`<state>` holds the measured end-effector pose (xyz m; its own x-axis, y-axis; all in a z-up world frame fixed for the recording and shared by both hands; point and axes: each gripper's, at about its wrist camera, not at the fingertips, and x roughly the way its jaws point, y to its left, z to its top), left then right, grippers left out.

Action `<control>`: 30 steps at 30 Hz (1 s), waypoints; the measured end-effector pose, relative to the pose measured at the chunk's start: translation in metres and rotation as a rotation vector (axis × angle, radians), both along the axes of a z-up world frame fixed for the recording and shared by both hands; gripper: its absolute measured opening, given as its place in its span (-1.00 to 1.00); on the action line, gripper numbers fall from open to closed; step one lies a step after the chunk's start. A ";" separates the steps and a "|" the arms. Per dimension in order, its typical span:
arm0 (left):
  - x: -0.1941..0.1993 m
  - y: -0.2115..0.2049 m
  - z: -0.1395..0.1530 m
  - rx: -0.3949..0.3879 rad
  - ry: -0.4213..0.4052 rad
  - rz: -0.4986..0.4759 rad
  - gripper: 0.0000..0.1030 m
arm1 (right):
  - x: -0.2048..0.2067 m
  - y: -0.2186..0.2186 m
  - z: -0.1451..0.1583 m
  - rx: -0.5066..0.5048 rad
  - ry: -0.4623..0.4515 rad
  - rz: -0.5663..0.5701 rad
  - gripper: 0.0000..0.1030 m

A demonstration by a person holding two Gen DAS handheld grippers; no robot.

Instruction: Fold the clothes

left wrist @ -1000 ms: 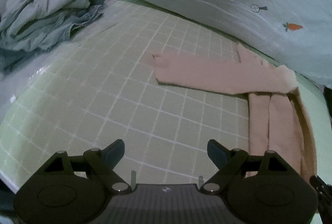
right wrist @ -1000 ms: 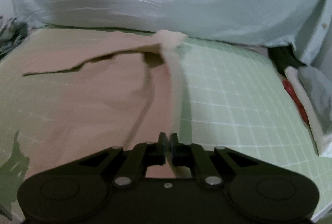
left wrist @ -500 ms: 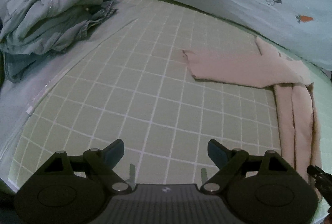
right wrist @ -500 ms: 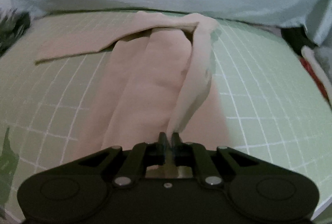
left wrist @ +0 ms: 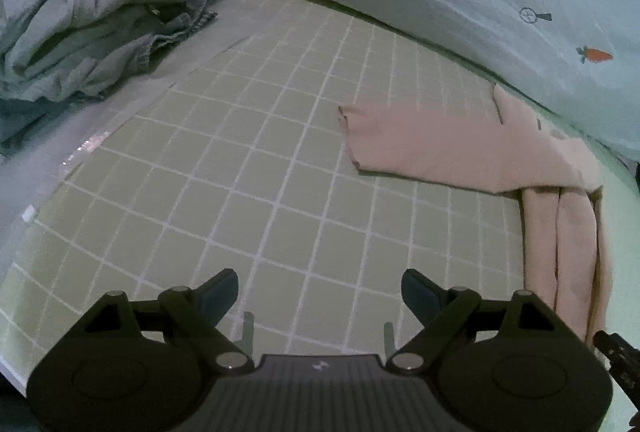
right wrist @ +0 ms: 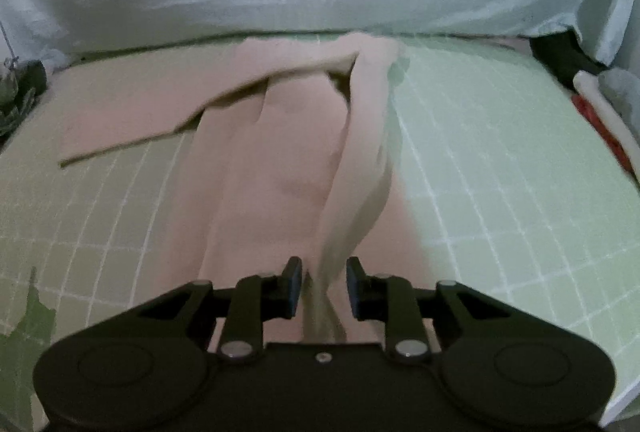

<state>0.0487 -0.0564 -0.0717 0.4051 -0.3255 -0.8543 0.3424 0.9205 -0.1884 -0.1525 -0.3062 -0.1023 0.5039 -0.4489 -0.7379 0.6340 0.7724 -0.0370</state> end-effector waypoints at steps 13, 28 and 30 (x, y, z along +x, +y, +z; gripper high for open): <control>0.059 -0.059 -0.014 0.021 0.017 0.132 0.73 | 0.035 -0.105 0.039 -0.074 -0.081 0.035 -0.06; 0.121 -0.122 -0.045 0.147 0.028 0.156 0.74 | 0.174 -0.235 -0.003 0.054 -0.083 0.074 -0.01; 0.121 -0.124 -0.046 0.153 0.017 0.151 0.72 | 0.184 -0.241 -0.013 0.072 -0.076 0.072 -0.01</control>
